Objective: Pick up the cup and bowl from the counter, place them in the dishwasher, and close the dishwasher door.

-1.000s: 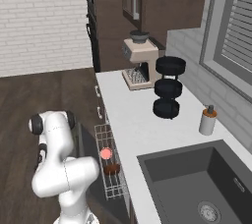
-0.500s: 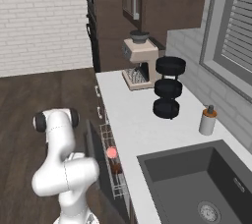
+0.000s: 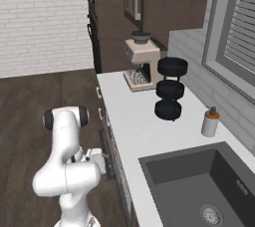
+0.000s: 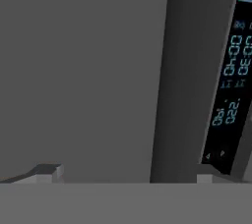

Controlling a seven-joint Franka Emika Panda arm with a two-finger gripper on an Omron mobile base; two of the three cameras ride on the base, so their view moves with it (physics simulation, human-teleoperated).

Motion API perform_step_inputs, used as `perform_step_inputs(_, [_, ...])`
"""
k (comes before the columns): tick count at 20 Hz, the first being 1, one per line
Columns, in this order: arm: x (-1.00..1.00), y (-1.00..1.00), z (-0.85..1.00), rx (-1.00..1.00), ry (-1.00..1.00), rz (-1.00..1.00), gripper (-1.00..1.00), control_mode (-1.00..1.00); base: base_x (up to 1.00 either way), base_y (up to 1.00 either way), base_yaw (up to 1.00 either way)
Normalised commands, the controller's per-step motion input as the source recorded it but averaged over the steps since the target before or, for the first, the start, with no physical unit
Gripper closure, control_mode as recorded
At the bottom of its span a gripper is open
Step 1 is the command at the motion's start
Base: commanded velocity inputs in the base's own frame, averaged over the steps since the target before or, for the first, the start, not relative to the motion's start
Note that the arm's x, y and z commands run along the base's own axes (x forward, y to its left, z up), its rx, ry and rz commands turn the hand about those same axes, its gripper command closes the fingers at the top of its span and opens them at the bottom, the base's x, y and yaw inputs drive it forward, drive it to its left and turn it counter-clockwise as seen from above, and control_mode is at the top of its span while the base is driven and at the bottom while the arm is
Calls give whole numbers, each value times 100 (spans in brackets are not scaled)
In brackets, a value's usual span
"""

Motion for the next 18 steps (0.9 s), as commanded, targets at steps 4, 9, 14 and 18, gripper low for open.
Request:
perform_step_inputs(4, [91, -100, 3, 0, 0, 0, -100, -100, 0, 0, 0])
perform_step_inputs(9, [71, -100, 0, 0, 0, 0, -100, -100, 0, 0, 0])
perform_step_inputs(14, [51, -100, 0, 0, -1, 0, -100, -100, 0, 0, 0])
perform_step_inputs(18, [65, -100, 1, 1, -3, 0, -100, -100, 0, 0, 0])
